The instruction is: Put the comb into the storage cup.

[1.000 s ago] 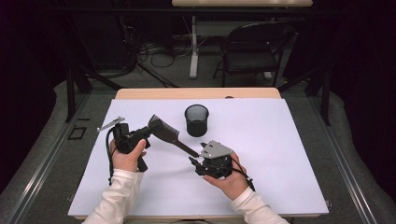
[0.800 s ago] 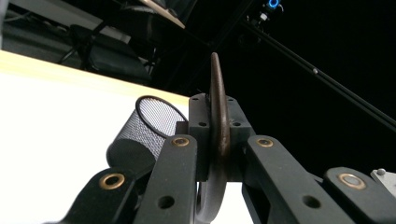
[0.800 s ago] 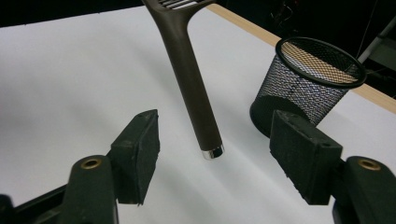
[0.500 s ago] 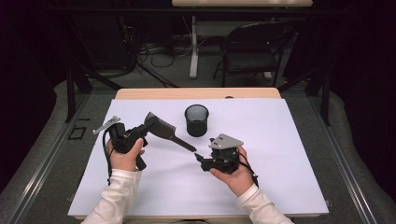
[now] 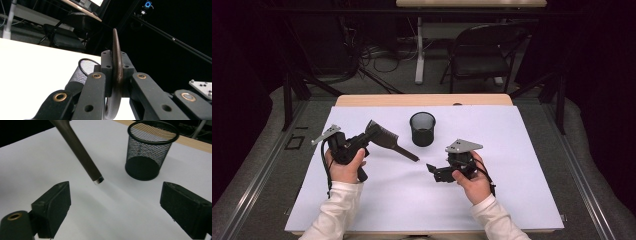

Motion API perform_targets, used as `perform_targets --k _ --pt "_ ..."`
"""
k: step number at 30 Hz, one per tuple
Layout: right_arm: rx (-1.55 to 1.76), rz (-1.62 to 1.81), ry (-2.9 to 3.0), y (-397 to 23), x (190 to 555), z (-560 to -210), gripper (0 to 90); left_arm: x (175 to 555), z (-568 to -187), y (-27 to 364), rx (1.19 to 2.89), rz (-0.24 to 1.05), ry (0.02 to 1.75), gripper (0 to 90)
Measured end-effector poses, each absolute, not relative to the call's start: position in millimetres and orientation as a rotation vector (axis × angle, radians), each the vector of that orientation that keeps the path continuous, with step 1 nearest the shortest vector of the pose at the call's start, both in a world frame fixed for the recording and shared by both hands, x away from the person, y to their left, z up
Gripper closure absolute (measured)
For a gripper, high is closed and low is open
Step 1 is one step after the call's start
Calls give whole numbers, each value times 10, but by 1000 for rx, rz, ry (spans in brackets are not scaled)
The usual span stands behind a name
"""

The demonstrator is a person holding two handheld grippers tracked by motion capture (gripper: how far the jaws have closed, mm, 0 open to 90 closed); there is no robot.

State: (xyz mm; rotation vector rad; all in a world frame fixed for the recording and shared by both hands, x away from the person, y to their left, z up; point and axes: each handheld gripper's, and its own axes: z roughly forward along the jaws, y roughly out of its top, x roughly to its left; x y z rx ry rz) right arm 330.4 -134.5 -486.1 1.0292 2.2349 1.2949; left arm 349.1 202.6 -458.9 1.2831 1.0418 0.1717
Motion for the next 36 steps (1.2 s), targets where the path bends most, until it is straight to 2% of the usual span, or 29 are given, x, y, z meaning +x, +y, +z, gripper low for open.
perform_targets --k 3,21,36 --pt "1056 1297 2226 -1398 3333 -4856 0 3490 -4594 2033 1288 179 1044 859" --pt "1151 1276 2148 -1610 3414 -4834 0 3450 -4513 2008 1305 215 1034 859" --pt "1197 1279 2115 -1749 3440 -4817 0 3601 -4300 1870 1359 213 1031 859"
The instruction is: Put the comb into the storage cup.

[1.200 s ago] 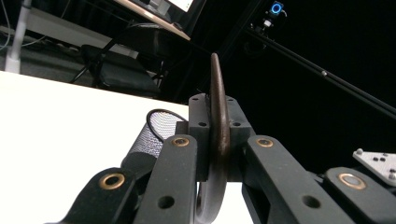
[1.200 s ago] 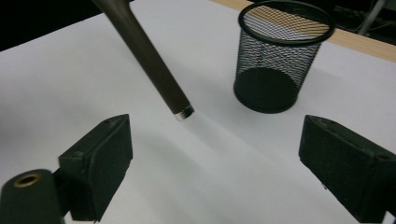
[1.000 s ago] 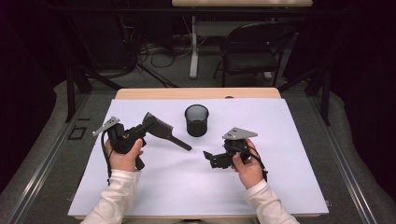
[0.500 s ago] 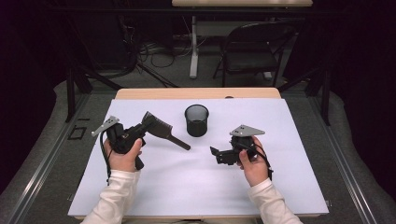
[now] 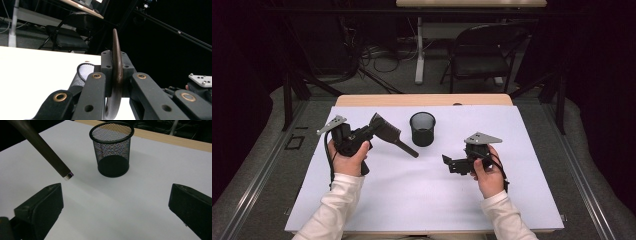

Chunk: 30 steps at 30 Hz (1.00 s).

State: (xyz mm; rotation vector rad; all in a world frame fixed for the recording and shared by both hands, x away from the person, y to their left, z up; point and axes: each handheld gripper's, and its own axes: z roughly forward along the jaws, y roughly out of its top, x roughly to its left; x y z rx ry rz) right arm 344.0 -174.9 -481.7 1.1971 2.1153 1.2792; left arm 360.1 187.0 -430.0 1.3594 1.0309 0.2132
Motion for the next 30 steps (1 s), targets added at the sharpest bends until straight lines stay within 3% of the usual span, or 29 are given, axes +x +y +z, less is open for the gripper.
perform_targets --k 30 --pt "1225 1296 2087 -1848 3471 -4802 0 3887 -3665 1734 1430 292 1026 859"
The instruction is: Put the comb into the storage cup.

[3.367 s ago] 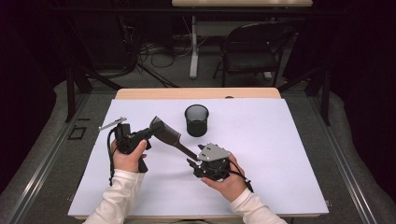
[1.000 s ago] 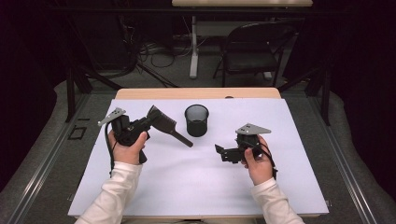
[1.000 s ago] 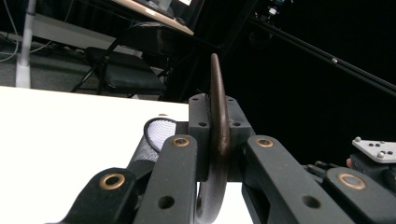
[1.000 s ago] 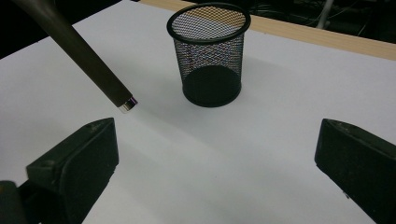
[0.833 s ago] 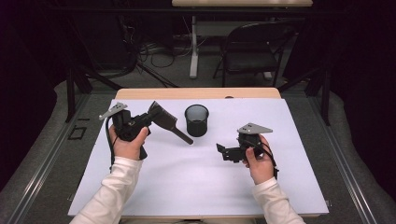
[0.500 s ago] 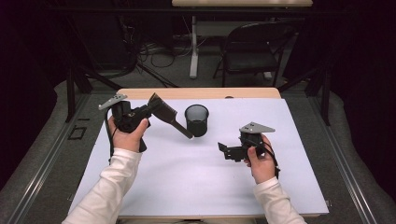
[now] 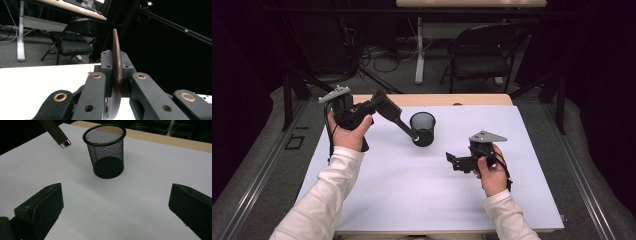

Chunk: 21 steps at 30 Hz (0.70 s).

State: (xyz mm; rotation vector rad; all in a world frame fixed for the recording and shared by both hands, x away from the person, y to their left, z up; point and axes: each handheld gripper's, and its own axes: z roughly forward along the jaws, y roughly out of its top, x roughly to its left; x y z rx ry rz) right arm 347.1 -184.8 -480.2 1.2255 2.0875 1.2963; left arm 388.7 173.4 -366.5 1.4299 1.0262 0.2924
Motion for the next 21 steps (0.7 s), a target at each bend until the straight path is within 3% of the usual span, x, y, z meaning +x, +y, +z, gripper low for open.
perform_targets --k 21 --pt "1225 1301 2084 -1861 3470 -4797 0 4045 -3395 1605 1452 346 1029 859"
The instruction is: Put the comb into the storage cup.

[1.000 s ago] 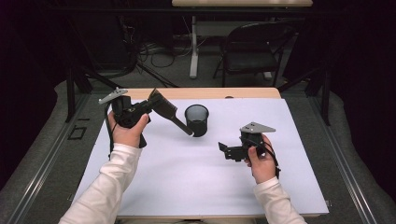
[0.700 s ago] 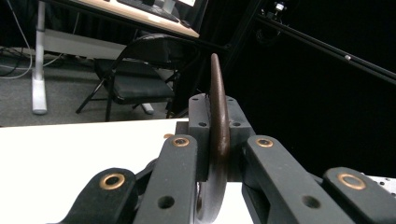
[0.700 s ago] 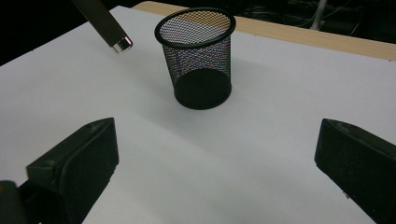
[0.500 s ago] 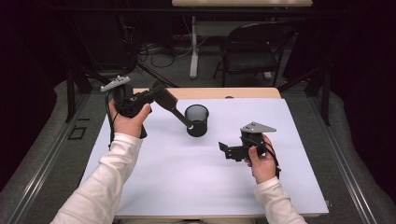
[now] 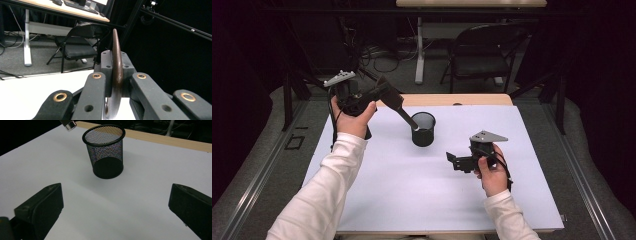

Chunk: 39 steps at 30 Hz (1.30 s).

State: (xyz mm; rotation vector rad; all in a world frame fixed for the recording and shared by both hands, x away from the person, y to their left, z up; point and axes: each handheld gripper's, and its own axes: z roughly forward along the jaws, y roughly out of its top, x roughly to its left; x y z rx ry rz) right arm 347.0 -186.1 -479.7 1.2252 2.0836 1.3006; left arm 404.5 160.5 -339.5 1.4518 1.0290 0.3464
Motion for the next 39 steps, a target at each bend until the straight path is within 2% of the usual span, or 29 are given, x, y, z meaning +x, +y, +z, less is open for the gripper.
perform_targets --k 39 --pt "1221 1297 2081 -1872 3485 -4807 0 4456 -3518 1384 1469 411 1131 859"
